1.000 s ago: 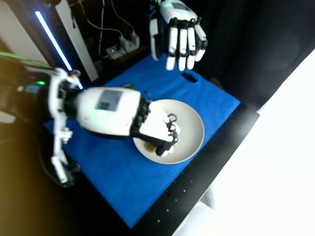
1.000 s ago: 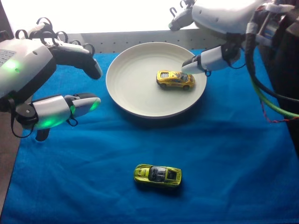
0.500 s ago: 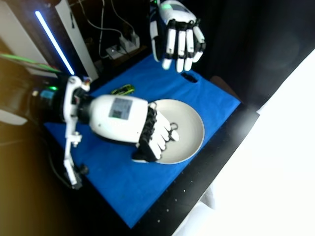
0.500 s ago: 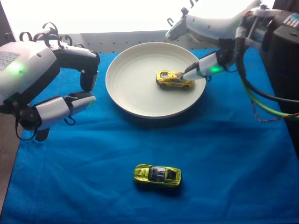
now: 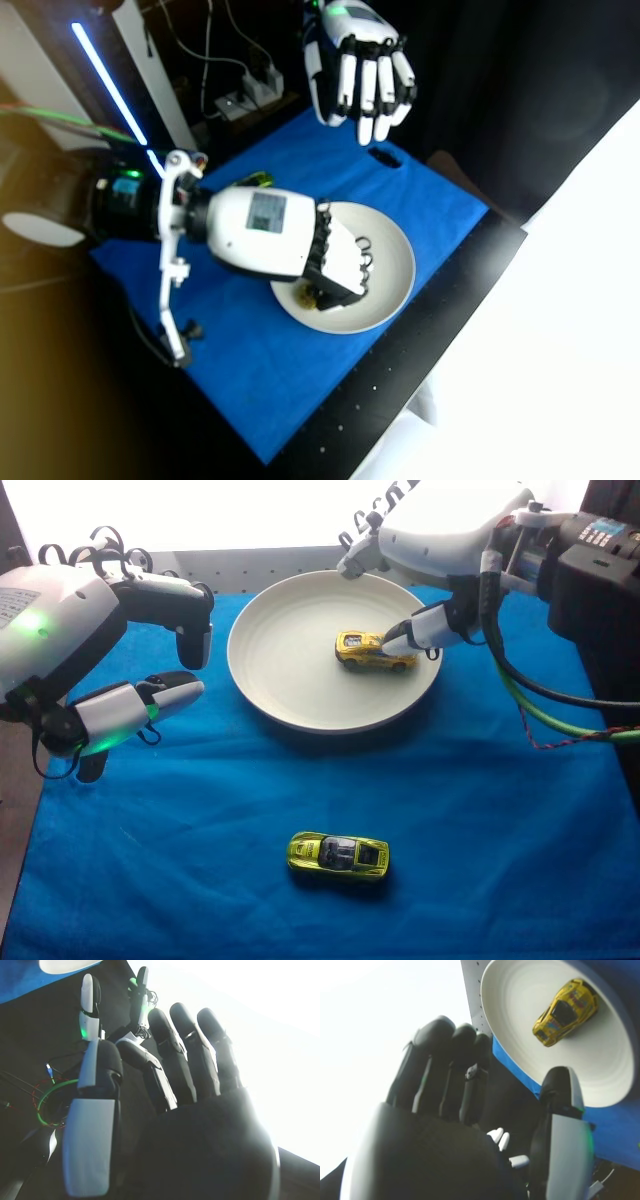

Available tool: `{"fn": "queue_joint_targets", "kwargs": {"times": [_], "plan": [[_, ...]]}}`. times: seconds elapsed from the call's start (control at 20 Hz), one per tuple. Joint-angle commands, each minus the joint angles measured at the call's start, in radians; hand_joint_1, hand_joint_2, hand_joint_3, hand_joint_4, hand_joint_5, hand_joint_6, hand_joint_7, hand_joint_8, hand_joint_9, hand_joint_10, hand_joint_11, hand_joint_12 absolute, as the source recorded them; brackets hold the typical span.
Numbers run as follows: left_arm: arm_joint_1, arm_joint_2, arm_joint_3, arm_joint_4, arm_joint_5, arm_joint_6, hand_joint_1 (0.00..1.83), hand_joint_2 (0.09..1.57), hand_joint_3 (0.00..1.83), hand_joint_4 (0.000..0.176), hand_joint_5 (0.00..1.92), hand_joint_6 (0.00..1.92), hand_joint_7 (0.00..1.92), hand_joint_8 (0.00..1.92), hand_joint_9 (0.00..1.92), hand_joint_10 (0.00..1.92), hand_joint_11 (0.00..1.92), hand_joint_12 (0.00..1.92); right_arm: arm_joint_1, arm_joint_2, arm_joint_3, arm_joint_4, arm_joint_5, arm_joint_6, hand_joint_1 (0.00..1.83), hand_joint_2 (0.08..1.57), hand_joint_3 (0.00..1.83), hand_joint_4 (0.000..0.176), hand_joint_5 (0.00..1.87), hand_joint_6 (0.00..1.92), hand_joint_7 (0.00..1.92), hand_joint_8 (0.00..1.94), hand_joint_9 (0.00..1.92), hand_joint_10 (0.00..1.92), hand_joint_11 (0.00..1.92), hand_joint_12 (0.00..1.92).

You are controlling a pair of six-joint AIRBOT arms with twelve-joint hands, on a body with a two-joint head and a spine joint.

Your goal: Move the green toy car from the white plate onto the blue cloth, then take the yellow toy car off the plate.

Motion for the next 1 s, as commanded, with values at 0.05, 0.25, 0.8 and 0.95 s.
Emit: {"fn": "queue_joint_targets", "kwargs": {"times": [0.05, 0.25, 0.8, 0.95], "plan": [[-0.009, 0.004, -0.004, 0.021, -0.131, -0.001, 0.72, 1.16, 0.00, 0.092, 0.67, 0.75, 0.82, 0.01, 0.57, 0.39, 0.11, 1.32, 0.003, -0.008, 0.008, -0.003, 0.091, -0.006, 0.88, 0.97, 0.00, 0.000, 0.72, 0.01, 0.59, 1.53, 0.68, 1.82, 0.73, 1.92], [-0.009, 0.004, -0.006, 0.021, -0.134, -0.001, 0.88, 1.19, 0.00, 0.160, 0.77, 1.15, 0.85, 0.01, 0.63, 0.38, 0.16, 1.39, -0.008, -0.018, 0.017, -0.003, 0.073, -0.006, 0.86, 0.97, 0.00, 0.000, 0.72, 0.00, 0.65, 1.57, 0.74, 1.83, 0.80, 1.92], [-0.008, 0.004, -0.010, 0.024, -0.137, -0.001, 0.88, 1.24, 0.00, 0.176, 0.73, 1.35, 0.87, 0.03, 0.52, 0.68, 0.15, 1.45, -0.019, -0.033, 0.049, 0.011, 0.051, -0.006, 0.75, 0.95, 0.00, 0.000, 0.75, 0.00, 0.61, 1.04, 0.60, 1.41, 0.57, 1.82], [-0.008, 0.005, -0.011, 0.024, -0.138, -0.001, 0.88, 1.24, 0.00, 0.176, 0.72, 1.36, 0.87, 0.03, 0.51, 0.75, 0.15, 1.50, -0.020, -0.040, 0.058, 0.013, 0.045, -0.006, 0.75, 0.94, 0.00, 0.000, 0.77, 0.01, 0.60, 1.11, 0.58, 1.45, 0.56, 1.85]]}}
